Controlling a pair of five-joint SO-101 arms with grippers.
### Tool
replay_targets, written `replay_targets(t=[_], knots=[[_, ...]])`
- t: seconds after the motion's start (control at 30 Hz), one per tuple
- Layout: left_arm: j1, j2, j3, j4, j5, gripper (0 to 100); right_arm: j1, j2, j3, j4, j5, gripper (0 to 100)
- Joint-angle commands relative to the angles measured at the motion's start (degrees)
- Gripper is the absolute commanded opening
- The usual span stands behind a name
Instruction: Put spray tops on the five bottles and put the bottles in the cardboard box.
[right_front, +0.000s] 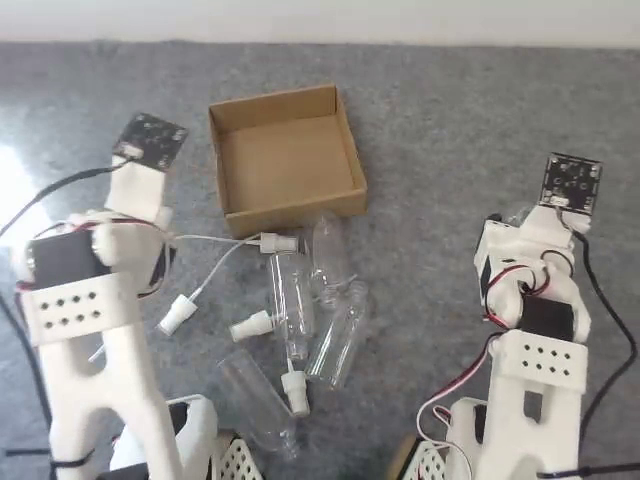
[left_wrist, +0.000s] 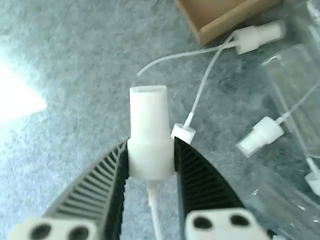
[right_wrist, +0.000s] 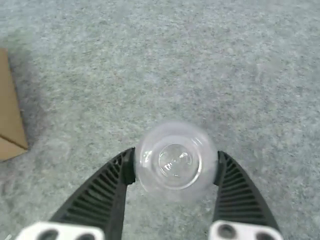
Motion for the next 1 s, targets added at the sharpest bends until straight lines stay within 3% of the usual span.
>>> replay_targets(t=[0.0, 0.23, 0.6, 0.97], knots=[[-7.0, -1.7, 1.5, -3.2, -1.4, 2, -1.5, -1.8, -2.6, -0.9, -0.1, 15.1], [-14.2, -1.6, 9.2, -12.7, -1.4, 2, -4.0, -1.8, -1.9, -0.9, -0.1, 15.1], [-19.6, -1.6, 24.8, -28.6, -1.4, 2, -8.7, -1.8, -1.3, 0.7, -0.1, 15.1], [-20.1, -1.5, 40.7, -40.2, -1.8, 3, -8.7, -1.8, -1.2, 0.7, -0.1, 15.1]])
